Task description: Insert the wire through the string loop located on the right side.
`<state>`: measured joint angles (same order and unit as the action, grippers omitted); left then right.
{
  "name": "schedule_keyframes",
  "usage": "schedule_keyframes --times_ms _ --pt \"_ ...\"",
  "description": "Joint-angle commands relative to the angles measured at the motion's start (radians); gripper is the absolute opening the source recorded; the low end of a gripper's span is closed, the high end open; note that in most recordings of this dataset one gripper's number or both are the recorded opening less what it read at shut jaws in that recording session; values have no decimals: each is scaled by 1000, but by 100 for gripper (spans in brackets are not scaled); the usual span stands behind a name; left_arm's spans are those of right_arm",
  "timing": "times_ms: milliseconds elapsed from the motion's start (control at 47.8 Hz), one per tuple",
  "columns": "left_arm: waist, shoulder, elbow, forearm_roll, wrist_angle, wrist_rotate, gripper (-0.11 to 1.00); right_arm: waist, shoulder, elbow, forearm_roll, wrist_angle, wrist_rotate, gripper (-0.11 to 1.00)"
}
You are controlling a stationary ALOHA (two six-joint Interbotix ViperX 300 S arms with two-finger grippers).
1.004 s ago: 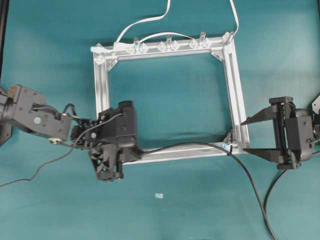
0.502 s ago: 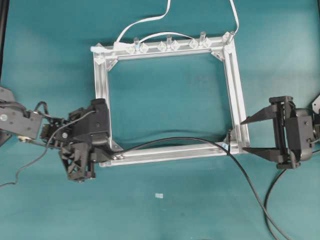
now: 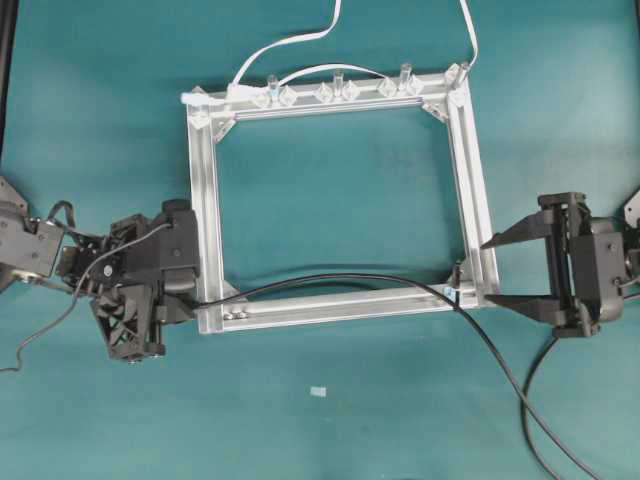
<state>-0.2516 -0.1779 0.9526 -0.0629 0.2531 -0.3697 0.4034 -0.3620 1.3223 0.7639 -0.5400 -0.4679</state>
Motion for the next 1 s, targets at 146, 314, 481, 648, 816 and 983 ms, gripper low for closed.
schedule_keyframes --times_ms 146,314,481,648,816,983 --pt "-17 -18 -6 -2 18 -23 24 0 -2 -15 0 -8 -2 87" --pt "-18 -17 -3 -2 28 -84 24 0 -2 -15 0 -8 -2 87" --pt "-18 -15 -11 -2 77 -129 24 0 -2 -15 0 -21 -2 87" --pt "-17 -26 -18 0 98 -132 24 2 0 -14 0 -25 -2 87" --pt "-18 -29 -5 5 101 -123 24 0 3 -15 0 -25 -2 87" --pt "-23 -31 -5 17 115 -109 63 0 3 -14 0 -21 -2 87"
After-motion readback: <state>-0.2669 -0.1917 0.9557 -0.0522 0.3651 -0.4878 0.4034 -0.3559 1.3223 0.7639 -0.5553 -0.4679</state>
